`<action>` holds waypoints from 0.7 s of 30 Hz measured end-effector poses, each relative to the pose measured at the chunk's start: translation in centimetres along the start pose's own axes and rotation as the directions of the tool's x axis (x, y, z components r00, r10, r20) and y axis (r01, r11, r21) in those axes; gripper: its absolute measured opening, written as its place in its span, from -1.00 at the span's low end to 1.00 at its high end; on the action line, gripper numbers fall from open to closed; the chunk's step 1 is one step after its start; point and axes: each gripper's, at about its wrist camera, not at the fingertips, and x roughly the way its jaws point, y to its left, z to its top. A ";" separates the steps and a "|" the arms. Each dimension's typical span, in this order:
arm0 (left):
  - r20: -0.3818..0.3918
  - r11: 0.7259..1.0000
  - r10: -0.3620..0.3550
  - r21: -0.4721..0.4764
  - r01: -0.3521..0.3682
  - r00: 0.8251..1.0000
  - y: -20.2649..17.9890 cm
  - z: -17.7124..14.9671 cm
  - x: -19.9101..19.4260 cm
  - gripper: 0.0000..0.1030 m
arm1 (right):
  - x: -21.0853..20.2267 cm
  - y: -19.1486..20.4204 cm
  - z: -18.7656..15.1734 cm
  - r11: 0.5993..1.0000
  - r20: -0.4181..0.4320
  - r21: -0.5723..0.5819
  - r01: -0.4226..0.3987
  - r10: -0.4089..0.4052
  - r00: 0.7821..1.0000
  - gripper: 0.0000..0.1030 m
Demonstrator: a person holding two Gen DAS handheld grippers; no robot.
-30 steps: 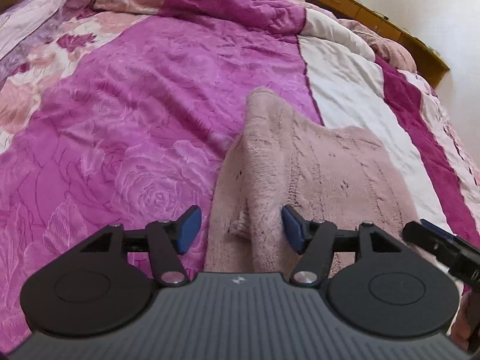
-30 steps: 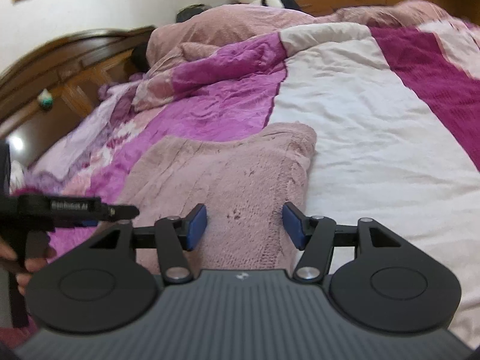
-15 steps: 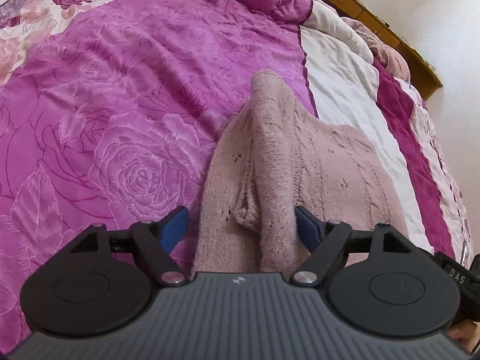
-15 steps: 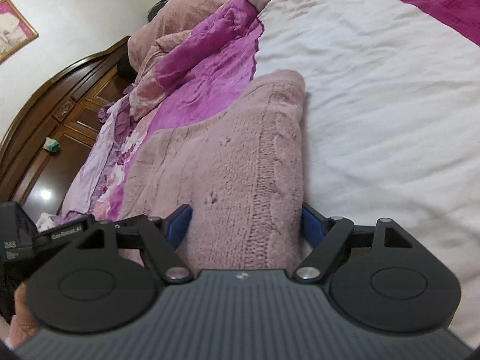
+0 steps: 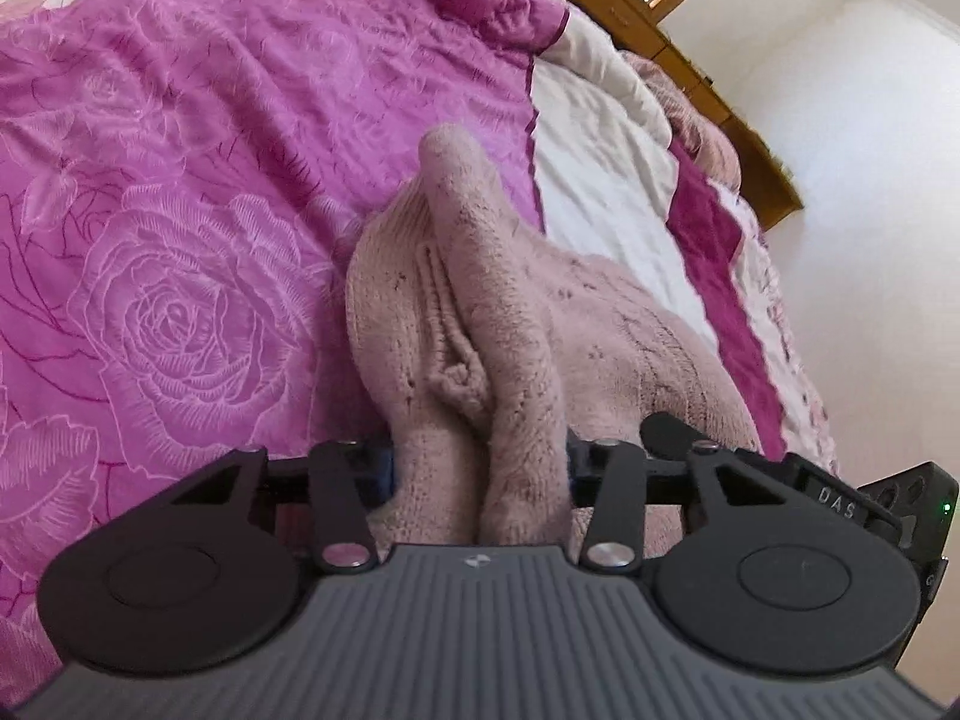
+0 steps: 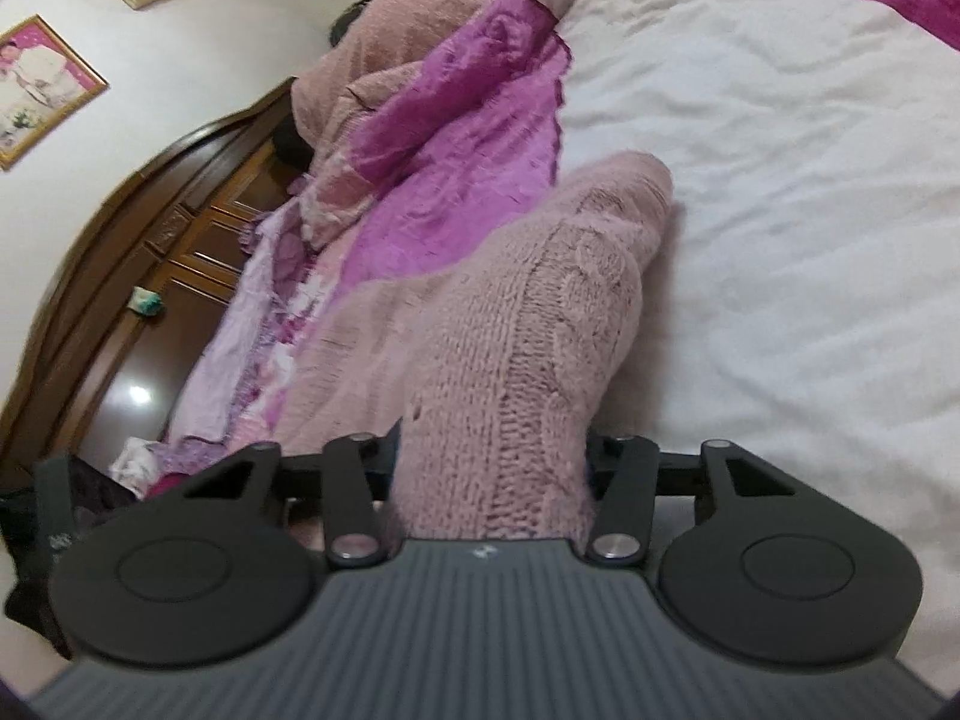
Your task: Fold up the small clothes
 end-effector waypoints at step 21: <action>-0.099 0.990 -0.124 0.056 0.129 0.987 -12.0 -6.1 1.9 -0.09 | -12.8 -6.0 3.1 0.995 0.012 0.056 0.083 -0.083 0.996 -0.06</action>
